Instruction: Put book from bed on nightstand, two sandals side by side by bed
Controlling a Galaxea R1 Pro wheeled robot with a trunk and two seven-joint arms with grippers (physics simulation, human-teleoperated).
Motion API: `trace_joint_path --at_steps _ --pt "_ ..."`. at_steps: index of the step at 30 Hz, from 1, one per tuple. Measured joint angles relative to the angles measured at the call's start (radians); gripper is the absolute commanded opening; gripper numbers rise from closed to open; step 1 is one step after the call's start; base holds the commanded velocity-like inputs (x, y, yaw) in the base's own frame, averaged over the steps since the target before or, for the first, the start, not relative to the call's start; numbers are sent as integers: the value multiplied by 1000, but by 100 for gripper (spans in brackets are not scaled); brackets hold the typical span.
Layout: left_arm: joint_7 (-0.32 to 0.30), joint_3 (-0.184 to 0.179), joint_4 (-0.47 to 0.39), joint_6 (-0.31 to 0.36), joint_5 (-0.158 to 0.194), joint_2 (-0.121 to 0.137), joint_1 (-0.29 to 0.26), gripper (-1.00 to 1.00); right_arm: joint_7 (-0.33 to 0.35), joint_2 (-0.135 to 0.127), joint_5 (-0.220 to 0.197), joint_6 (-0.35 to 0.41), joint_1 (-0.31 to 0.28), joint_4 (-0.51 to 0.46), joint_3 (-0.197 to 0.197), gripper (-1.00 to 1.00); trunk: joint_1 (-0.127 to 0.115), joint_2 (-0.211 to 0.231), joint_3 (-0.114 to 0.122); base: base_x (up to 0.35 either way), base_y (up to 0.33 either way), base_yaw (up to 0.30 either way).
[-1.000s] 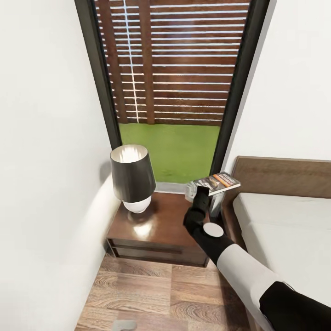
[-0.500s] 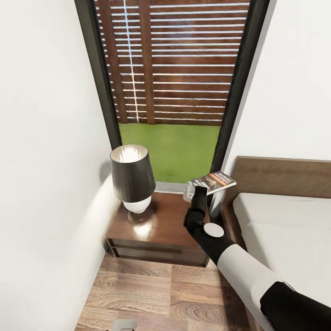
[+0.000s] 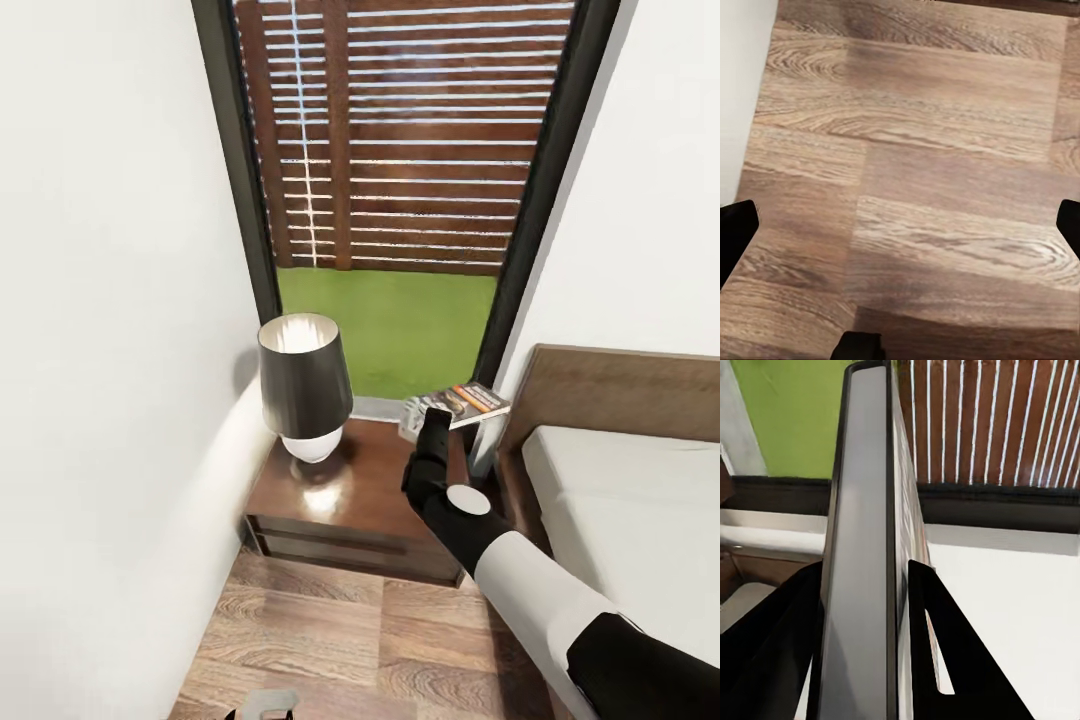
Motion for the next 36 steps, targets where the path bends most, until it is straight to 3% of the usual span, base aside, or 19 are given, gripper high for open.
trace_joint_path --at_steps 14,19,20,26,28,29,30,31,32,33,34,36 --pt "0 -1 1 0 0 -1 0 100 4 -3 -12 -16 0 -2 -2 -100 0 0 0 295 0 82" --pt "0 -1 1 -2 0 -1 0 100 9 -3 -46 -37 0 5 -3 -100 0 0 0 237 0 1" --pt "0 -2 1 -4 -1 -2 0 100 11 -2 -73 -52 0 11 -2 -100 0 0 0 66 0 0" --pt "-1 -3 1 -5 -1 -5 0 100 10 -3 -131 -125 0 37 -5 -100 0 0 0 23 0 0" --pt "-1 -4 0 -7 -2 -9 0 100 7 -1 -208 -189 1 109 -8 -100 0 0 0 3 0 0" --pt "-1 -4 1 -7 -2 -9 0 100 4 1 -211 -204 0 127 -7 -100 0 0 0 1 0 0" --pt "-1 -4 1 -7 -2 -9 0 100 0 3 -251 -238 1 167 -8 -100 0 0 0 0 0 0" --pt "-1 -5 1 -6 -3 -10 0 100 -36 6 -318 -301 1 255 -8 -100 4 -7 -3 0 0 0" --pt "-1 -5 0 -6 -3 -10 0 100 -56 6 -342 -318 0 296 -13 -100 8 -14 -6 0 0 0" --pt "-1 -7 1 -6 -3 -12 0 100 -147 5 -391 -413 0 390 -6 -100 12 -21 -9 0 0 0" --pt "-2 -7 0 -6 -4 -14 1 100 -182 6 -437 -470 0 456 -15 -100 16 -28 -13 0 0 0" --pt "-2 -8 1 -6 -4 -20 0 100 -212 6 -461 -522 0 508 -7 -100 23 -42 -19 0 0 0"
